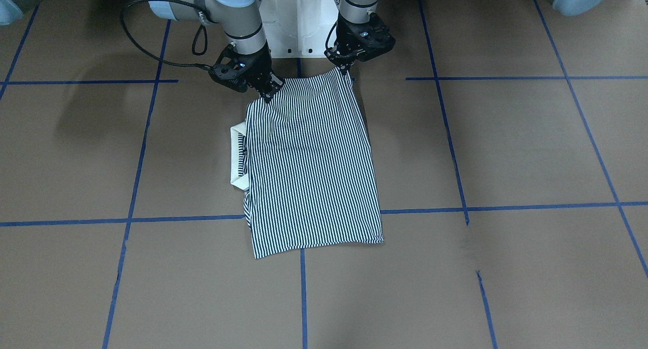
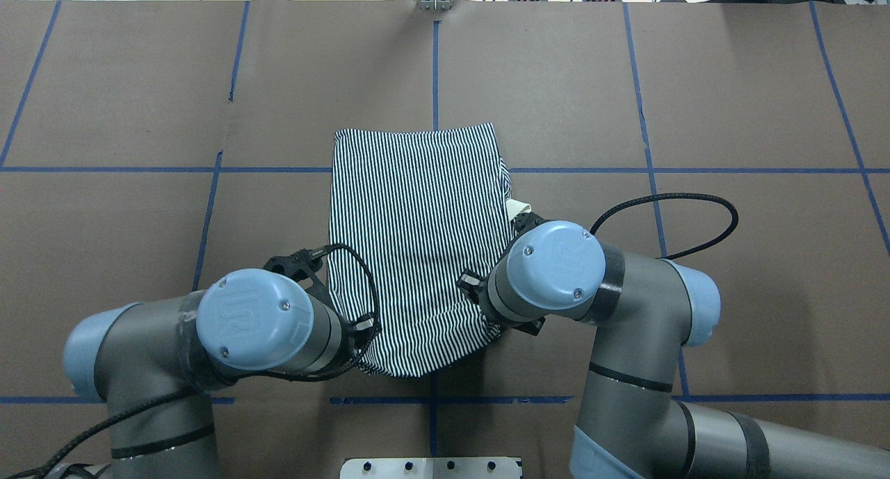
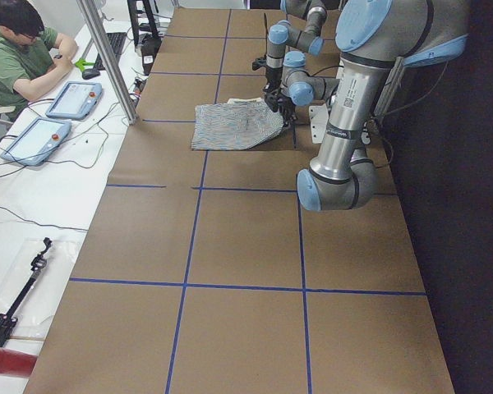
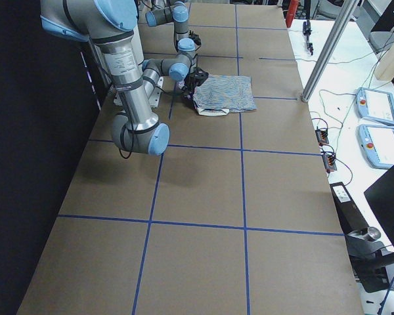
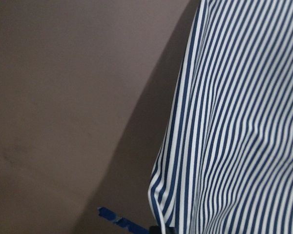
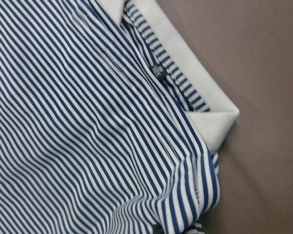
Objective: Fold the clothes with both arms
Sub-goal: 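Grasp the polo's near edge with both grippers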
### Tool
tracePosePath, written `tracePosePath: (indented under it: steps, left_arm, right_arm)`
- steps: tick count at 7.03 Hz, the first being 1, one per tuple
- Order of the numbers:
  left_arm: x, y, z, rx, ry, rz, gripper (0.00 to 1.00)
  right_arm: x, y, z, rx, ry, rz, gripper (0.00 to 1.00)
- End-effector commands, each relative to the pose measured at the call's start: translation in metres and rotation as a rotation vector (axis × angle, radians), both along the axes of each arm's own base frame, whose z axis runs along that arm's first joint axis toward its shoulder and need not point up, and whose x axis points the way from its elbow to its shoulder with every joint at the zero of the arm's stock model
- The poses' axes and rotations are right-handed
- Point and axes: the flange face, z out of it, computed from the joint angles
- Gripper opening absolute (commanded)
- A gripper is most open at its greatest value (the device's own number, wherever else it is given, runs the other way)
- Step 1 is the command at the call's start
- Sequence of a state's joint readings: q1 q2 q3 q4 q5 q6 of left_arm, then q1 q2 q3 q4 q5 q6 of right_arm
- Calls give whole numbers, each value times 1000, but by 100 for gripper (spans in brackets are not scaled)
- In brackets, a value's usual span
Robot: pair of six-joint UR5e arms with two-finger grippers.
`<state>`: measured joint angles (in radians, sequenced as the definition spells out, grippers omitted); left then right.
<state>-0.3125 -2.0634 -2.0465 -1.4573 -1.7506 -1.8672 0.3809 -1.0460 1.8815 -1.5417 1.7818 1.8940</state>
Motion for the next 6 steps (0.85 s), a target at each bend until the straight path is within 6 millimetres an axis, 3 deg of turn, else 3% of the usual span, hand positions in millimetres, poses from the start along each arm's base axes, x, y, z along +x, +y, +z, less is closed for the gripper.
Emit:
tracePosePath:
  steps: [1, 2, 3, 5, 6]
  left_arm:
    - [-29, -68, 1, 80, 33, -75, 0]
    - [-25, -97, 15, 93, 55, -116, 0]
    - [-15, -113, 29, 100, 77, -135, 0]
    - [-13, -135, 40, 105, 97, -169, 0]
    - [-18, -152, 40, 103, 89, -197, 0]
  right_arm:
    - [16, -45, 9, 50, -7, 41, 0]
    - [5, -71, 2, 78, -25, 55, 0]
    - [-20, -95, -7, 74, -5, 64, 0]
    - [-16, -115, -6, 91, 0, 77, 0]
    - [-14, -134, -6, 87, 7, 99, 0]
